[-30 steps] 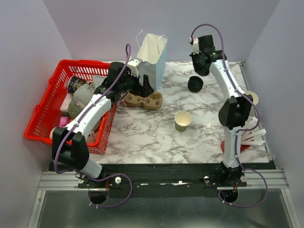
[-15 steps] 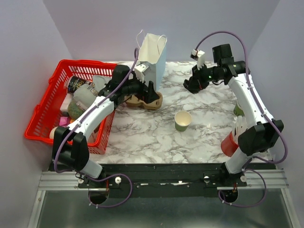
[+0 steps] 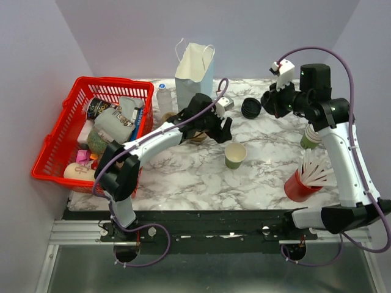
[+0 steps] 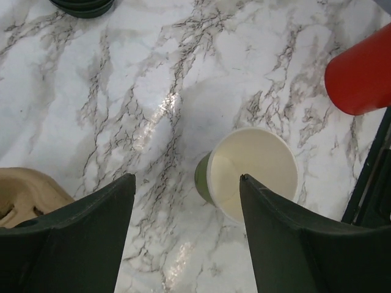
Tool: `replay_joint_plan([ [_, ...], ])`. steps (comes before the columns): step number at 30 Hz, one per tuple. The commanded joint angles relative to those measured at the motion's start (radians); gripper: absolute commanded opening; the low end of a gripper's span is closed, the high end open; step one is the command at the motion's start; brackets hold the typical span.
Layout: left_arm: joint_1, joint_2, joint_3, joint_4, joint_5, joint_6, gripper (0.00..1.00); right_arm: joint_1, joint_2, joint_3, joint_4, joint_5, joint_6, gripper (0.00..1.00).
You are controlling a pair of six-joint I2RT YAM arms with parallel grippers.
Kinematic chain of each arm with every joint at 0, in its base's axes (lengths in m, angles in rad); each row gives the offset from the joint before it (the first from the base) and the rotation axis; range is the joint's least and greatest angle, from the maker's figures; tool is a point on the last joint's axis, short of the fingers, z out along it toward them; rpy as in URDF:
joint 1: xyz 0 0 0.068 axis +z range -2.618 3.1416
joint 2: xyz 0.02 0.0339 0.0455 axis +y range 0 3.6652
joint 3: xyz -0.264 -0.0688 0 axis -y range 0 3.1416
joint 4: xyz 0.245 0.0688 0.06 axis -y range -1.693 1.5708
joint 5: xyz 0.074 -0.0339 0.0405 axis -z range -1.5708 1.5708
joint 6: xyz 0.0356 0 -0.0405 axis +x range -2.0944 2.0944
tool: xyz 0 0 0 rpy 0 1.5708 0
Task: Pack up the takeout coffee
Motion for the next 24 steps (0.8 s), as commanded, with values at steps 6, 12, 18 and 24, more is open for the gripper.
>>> replay_joint_plan([
  [6,-0.095,0.142,0.102,-0.060,-0.104,-0.016,0.66,-0.064,-0.079,-0.054,0.066,0.229,0.085,0.01],
  [12,-0.120,0.176,0.120,-0.118,-0.116,0.004,0.47,-0.100,-0.084,-0.084,0.085,0.191,0.102,0.00],
  [18,-0.121,0.151,0.113,-0.146,-0.151,0.039,0.13,-0.101,-0.073,-0.083,0.088,0.163,0.102,0.01],
  [24,-0.106,0.110,0.109,-0.219,-0.147,0.079,0.00,-0.101,-0.053,-0.077,0.077,0.085,0.088,0.01],
])
